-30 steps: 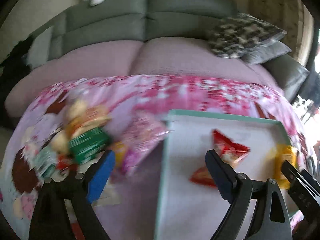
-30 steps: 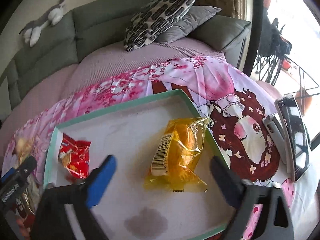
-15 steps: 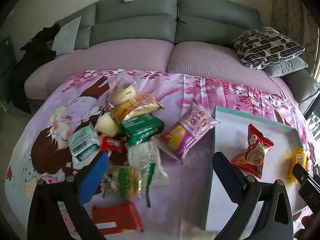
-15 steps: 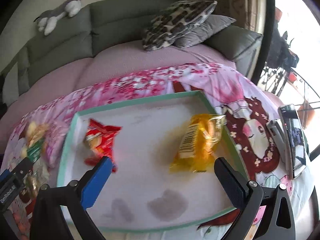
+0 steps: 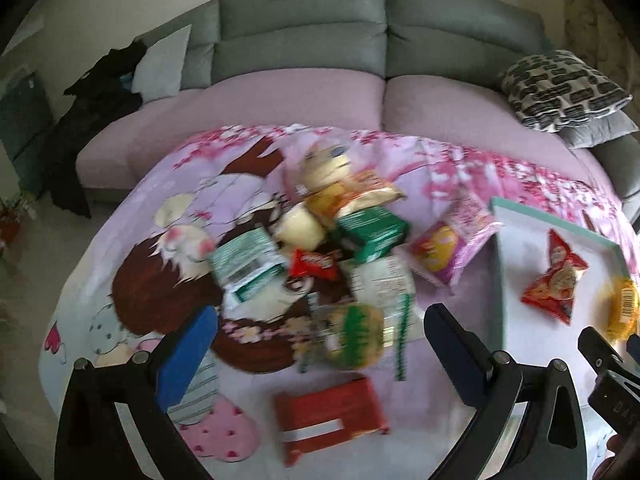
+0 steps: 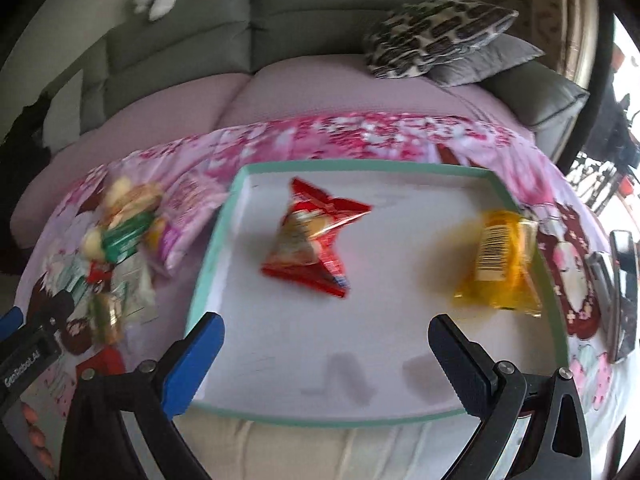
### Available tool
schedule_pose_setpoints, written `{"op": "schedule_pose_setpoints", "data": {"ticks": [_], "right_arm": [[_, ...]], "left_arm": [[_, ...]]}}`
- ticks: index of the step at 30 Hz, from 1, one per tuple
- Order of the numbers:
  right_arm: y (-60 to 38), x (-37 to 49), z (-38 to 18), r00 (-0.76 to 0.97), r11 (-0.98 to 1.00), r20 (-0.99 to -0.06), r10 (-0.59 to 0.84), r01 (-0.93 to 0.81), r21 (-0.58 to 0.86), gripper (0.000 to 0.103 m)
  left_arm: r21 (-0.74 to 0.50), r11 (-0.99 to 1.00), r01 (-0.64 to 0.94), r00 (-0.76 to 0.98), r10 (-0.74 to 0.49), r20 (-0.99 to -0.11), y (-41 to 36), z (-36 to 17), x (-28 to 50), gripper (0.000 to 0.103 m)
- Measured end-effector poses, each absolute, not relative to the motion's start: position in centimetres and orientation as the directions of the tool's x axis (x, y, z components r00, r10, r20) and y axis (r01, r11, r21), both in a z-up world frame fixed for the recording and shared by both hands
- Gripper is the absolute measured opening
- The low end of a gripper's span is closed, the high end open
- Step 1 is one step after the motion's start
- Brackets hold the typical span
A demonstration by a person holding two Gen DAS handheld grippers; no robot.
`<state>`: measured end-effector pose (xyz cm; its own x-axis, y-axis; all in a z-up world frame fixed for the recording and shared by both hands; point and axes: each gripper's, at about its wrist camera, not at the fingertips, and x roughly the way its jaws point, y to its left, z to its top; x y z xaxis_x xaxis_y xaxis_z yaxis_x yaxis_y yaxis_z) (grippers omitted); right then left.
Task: Organize snacks
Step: 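Move the left gripper to the red box and grasp it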
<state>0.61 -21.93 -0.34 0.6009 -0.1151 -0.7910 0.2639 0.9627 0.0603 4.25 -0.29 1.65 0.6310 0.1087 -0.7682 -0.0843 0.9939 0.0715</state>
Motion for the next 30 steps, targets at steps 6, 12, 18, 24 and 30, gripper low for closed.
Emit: {"op": "schedule_pose_setpoints", "data": {"ticks": [6,12,18,24,30], "right_arm": [[-19.2,1.0,-0.3,0.607,0.975,-0.794,-0.037,0.195,0.103,0.103],[-15.8,1.4,-0.2,0.607,0.984,-0.794,0.043,0.11,0.138,0.103],[-14.6,1.2,-0.5,0.593,0.989,-0.805,0.019,0.106,0.101,0.103],[-15.1,0.2,-0.9,0.574,0.988,-0.819,-0.01,0.134,0.081,0.103],[-16.5,-0.3,-0.5,0.584,0.98,-0.811,-0.033,0.178,0.088,0.103]], "left_arm": [[0.044,0.985,-0.164,0.611,0.137,-0.78,3.5,1.4,3.7,0.103],[0.038,0.973,-0.226,0.589,0.167,-0.791,6.5,0.9,3.1,0.103],[0.033,0.973,-0.229,0.56,0.159,-0.813,7.3,-0.2,2.5,0.103],[-0.019,0.981,-0.193,0.526,0.087,-0.846,6.3,-1.9,1.8,0.103],[-0.069,0.986,-0.152,0.515,0.02,-0.857,4.7,-2.6,1.7,0.103]]}}
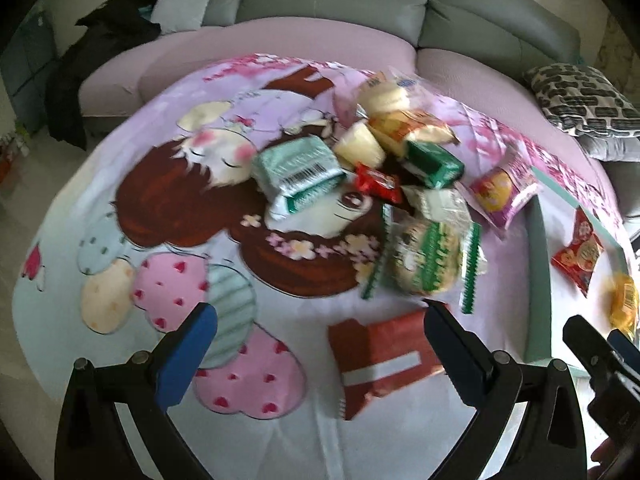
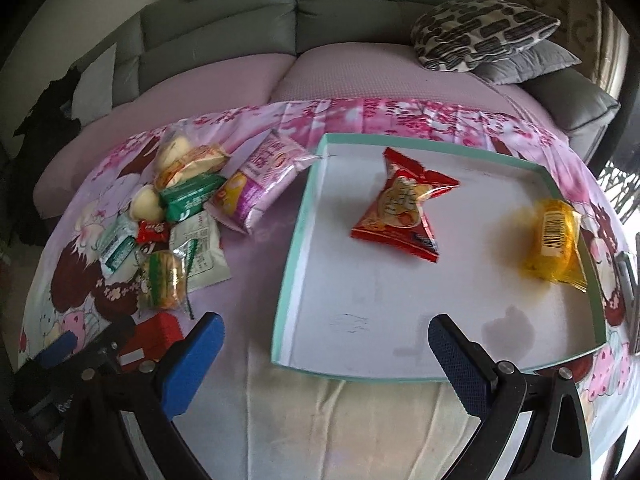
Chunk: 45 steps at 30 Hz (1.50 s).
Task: Organize snacks
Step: 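Move the left gripper to the red box and grasp it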
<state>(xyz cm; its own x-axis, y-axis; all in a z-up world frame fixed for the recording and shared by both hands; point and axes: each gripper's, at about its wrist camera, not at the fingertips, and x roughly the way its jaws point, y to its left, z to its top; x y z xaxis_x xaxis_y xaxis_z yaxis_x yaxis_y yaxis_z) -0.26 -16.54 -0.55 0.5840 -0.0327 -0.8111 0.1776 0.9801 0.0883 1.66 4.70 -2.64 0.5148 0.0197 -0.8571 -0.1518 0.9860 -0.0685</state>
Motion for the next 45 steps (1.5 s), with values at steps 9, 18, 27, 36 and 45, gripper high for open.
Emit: {"op": "schedule_pose_setpoints", "data": {"ticks": [9,18,27,36,45], "right_arm": [[-17.4,-0.2,-0.9,0.577,0.975,-0.816,-0.035,0.199,0.1,0.103],[-17.4,-0.1,-1.1,0.571,0.974,-0.82,-0.036,0.203,0.098,0.103],[-17.3,0.0,-1.3,0.565,0.975,-0.824,-0.045,0.203,0.086,0.103],[-16.7,0.3,-1.3,0.562,0.98,-0.825,-0.059,0.189,0.058,0.103],[-16.2,0.4,0.0,0.617,0.98,-0.783,-0.083,0.192,0.047,0.103]], "left_arm": [[-0.079,0.994,-0.076,0.496,-0.031,-0.868,1.7,-3.7,2.1,0.103],[-0.018,0.999,-0.04,0.44,0.001,-0.898,0.2,-5.4,2.4,0.103],[-0.052,0.999,0.009,0.444,-0.05,-0.894,-0.6,-4.8,2.4,0.076],[-0.069,0.997,0.033,0.456,-0.076,-0.887,-0.5,-4.1,2.1,0.075],[-0.144,0.989,0.021,0.508,-0.135,-0.851,1.3,-2.1,2.0,0.075]]}}
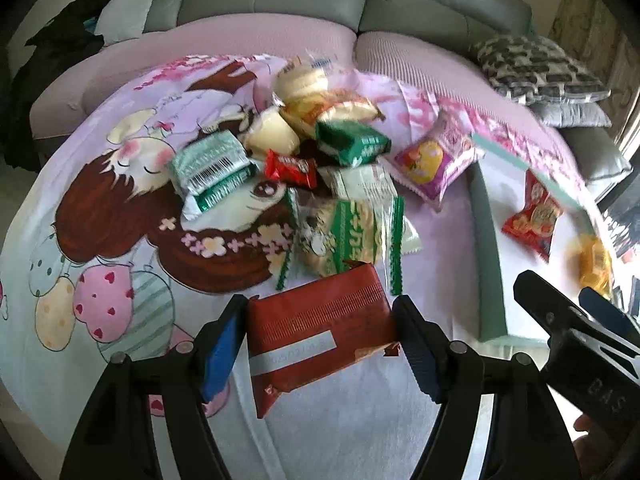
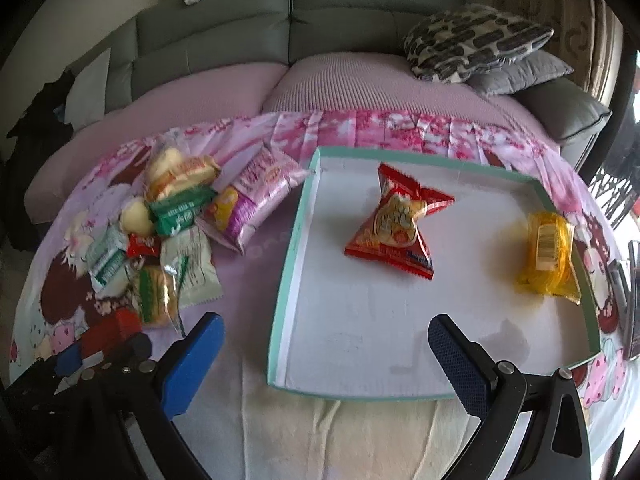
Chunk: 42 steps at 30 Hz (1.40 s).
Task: Organize snacks
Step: 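Move the left gripper to the red box and grasp it, then grasp the green-wrapped round bun with the right gripper while left holds the red box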
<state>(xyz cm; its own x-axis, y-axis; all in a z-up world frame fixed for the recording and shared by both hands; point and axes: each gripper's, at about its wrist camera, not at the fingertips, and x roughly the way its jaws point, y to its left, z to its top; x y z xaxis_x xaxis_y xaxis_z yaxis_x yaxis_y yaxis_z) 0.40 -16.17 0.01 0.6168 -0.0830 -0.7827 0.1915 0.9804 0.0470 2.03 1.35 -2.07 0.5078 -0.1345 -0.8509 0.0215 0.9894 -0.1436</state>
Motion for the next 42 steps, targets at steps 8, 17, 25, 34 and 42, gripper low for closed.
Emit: {"op": "schedule_pose_setpoints", "data": {"ticks": [8,17,25,34,42], "right_arm": [[-14.0,1.1,0.0,0.643,0.99,-0.763,-0.064,0.138,0.033,0.103],[-8.4,2.7,-0.7,0.662,1.0,-0.749,0.021,-0.013,0.017,0.103],[-4.0,4.2,-2.6,0.652,0.995,-0.758,0.034,-0.091,-0.033,0.102],[-2.4,5.3,-4.2,0.637,0.994,-0.77,0.021,-0.099,-0.055,0.086],[-2.8,5.4,-4.2,0.633,0.994,-0.77,0.077,-0.107,0.011,0.057]], "left_arm": [[-0.178,0.98,-0.086,0.543,-0.103,-0.833,5.4,-1.3,2.0,0.075],[-0.177,0.949,-0.263,0.598,0.016,-0.801,10.6,-0.5,1.4,0.075],[-0.185,0.923,-0.337,0.595,0.056,-0.802,13.1,-0.8,1.2,0.075],[-0.2,0.915,-0.35,0.58,0.044,-0.813,13.9,-1.7,1.3,0.075],[-0.197,0.916,-0.348,0.572,0.041,-0.819,13.9,-2.0,1.4,0.075]]}}
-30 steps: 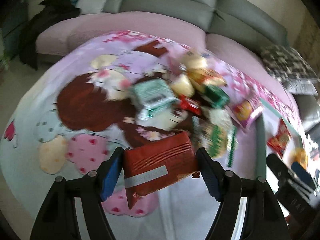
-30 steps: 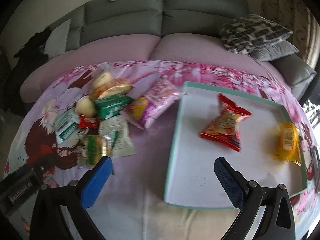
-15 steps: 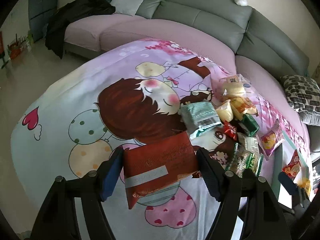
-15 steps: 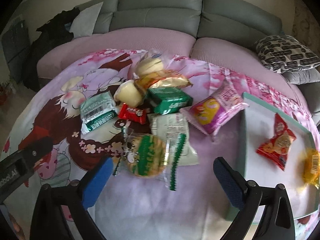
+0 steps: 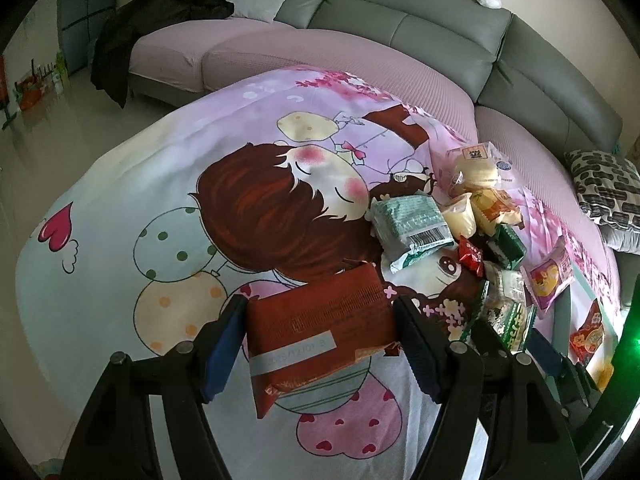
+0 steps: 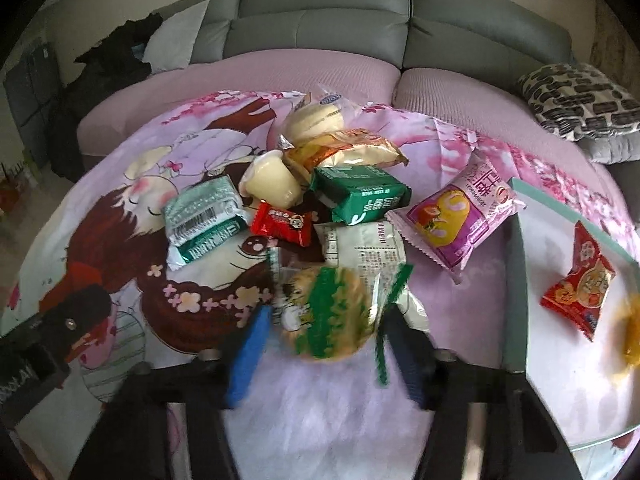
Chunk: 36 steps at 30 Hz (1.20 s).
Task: Organize snacks
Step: 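Grasp the green-wrapped round bun with the right gripper while left holds the red box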
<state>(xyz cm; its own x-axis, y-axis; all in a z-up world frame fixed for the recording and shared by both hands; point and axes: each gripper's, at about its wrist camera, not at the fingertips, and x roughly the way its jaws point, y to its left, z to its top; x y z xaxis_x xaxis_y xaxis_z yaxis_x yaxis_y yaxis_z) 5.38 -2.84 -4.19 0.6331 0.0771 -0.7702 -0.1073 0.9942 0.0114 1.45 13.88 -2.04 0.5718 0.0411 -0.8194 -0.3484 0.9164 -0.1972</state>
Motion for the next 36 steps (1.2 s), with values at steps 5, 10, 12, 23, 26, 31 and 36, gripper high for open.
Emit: {"op": "schedule_pose_setpoints", "data": {"ticks": [5,10,12,23,26,31,36], "right_arm": [[-3.2,5.2,-3.9,0.634,0.994,-0.767,0.099,-0.105,0.041,0.055],[-3.7,4.7,-3.0,0.65,0.992,-0.75,0.123,-0.105,0.072,0.054],[-3.9,4.4,-2.5,0.66,0.991,-0.739,0.133,-0.105,0.085,0.054],[-6.1,3.6,-0.7,0.697,0.987,-0.7,0.157,-0.082,0.14,0.054],[-7.5,3.5,-0.2,0.71,0.986,-0.689,0.15,-0.056,0.157,0.054],[-10.7,3.0,0.7,0.741,0.986,-0.664,0.097,0.018,0.164,0.054],[-14.5,2.3,1.4,0.765,0.977,-0.642,0.053,0.094,0.193,0.055]], "left_arm": [[-0.192,0.919,-0.344,0.576,0.045,-0.817,13.8,-1.9,1.4,0.075],[-0.182,0.922,-0.342,0.578,0.054,-0.814,13.6,-1.6,1.4,0.075],[-0.178,0.923,-0.34,0.581,0.057,-0.812,13.5,-1.5,1.4,0.075],[-0.159,0.938,-0.309,0.595,0.061,-0.801,12.0,-0.7,1.7,0.075],[-0.153,0.942,-0.298,0.597,0.059,-0.8,11.4,-0.5,1.9,0.075],[-0.145,0.956,-0.254,0.616,0.045,-0.787,9.6,0.4,2.8,0.075],[-0.126,0.979,-0.16,0.642,0.006,-0.767,6.1,1.9,3.8,0.075]]}}
